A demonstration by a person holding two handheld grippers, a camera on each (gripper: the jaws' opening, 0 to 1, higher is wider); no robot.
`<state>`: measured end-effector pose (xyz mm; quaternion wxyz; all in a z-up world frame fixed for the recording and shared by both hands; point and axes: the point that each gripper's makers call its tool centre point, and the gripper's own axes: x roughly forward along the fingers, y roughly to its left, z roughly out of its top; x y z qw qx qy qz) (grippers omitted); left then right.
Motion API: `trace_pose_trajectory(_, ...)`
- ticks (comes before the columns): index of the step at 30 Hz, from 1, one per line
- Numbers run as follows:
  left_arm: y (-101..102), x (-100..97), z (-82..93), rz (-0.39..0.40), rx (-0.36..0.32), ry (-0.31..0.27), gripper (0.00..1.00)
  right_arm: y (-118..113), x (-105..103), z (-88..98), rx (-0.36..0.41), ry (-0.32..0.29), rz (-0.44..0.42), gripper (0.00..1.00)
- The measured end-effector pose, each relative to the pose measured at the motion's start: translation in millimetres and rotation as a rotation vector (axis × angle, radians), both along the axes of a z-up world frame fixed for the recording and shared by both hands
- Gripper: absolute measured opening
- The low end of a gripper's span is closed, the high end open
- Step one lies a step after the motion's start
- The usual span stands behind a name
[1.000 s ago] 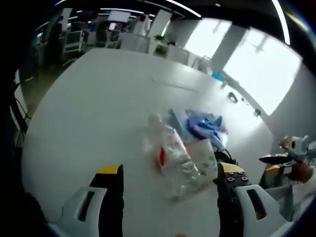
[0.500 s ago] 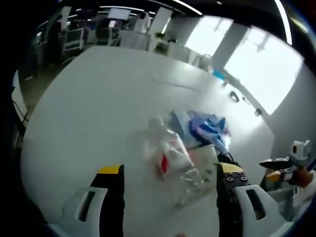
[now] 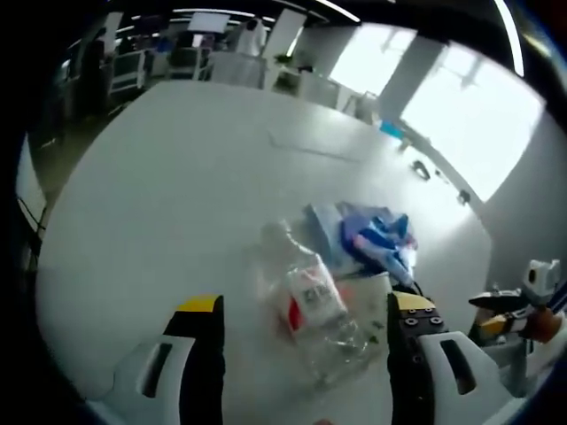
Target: Arrange the tabletop items into an orderly group along one side of the table until the central work area is clear of visible clutter.
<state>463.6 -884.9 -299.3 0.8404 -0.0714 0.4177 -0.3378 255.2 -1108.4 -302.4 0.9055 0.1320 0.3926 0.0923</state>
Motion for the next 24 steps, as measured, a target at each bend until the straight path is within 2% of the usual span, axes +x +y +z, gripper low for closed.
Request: trace_pose_trajectory(24, -13.8, 20.7, -10.7, 0.012, 0.0, 0.041, 0.7, 2.6, 1.9, -4.9, 0.011, 0.016, -0.007, 0.53)
